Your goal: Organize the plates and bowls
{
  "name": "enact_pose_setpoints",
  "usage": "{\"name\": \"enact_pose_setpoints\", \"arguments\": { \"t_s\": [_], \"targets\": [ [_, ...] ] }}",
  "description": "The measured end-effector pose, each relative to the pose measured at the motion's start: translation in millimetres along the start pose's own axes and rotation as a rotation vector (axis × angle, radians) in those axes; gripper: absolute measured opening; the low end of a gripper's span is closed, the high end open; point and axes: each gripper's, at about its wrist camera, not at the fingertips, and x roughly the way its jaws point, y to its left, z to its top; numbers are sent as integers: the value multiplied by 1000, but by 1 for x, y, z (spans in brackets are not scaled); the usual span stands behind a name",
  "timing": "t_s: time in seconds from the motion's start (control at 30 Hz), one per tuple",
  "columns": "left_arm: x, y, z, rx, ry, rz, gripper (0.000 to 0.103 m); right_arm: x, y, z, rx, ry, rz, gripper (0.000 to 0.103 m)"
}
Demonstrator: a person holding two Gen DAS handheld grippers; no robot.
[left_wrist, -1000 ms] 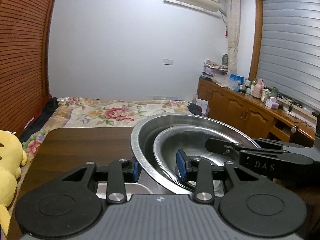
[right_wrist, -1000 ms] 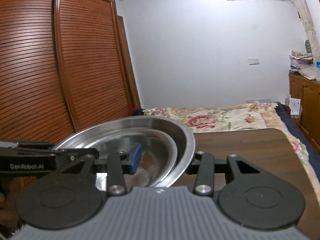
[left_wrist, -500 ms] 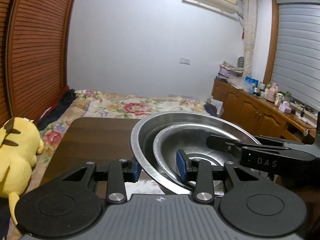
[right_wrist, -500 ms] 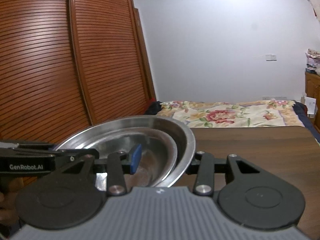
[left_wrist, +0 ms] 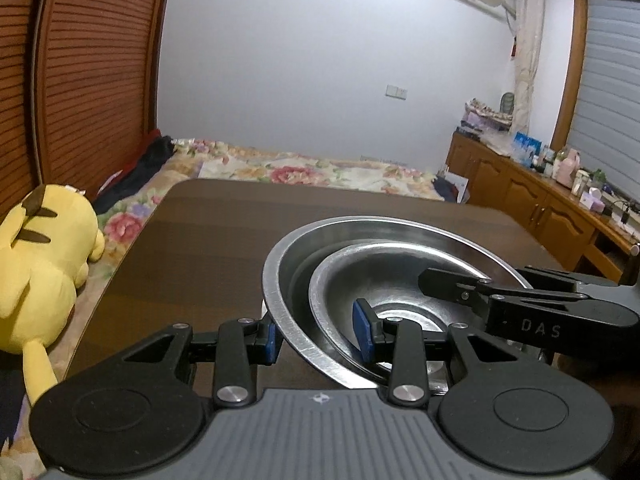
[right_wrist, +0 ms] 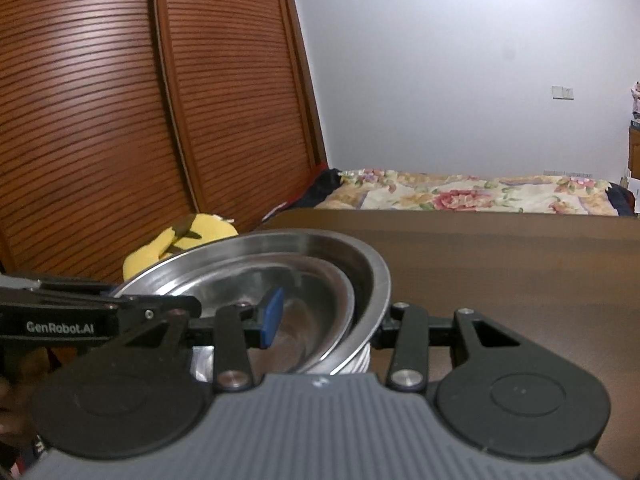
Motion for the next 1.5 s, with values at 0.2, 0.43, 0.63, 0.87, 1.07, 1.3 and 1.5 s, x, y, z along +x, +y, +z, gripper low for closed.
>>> {"name": "enact_pose_setpoints", "arguments": {
  "t_s": [0.2, 0.43, 0.63, 0.87, 1.07, 1.3, 1.5],
  "targets": [
    [6, 7, -8, -16, 25, 7, 38, 5, 4, -4, -18, 16, 0, 44],
    [9, 7, -13, -12, 38, 29, 38, 8, 3, -8, -17, 23, 10, 44],
    [9, 7, -13, -3, 32, 33, 38, 11, 4, -12, -29, 32, 11, 44],
    [9, 4, -16, -1, 24, 48, 38, 10, 5, -13, -55, 29, 12, 44],
    [10, 3, -15, -2, 22, 54, 52, 8, 6, -11, -52, 37, 6, 66],
    [7, 5, -12, -8, 2, 71, 83, -4, 5, -7, -74, 1, -12, 70],
    [3, 3, -10, -4, -12, 90, 96, -11, 2, -5, -73, -19, -39, 78]
  ]
}}
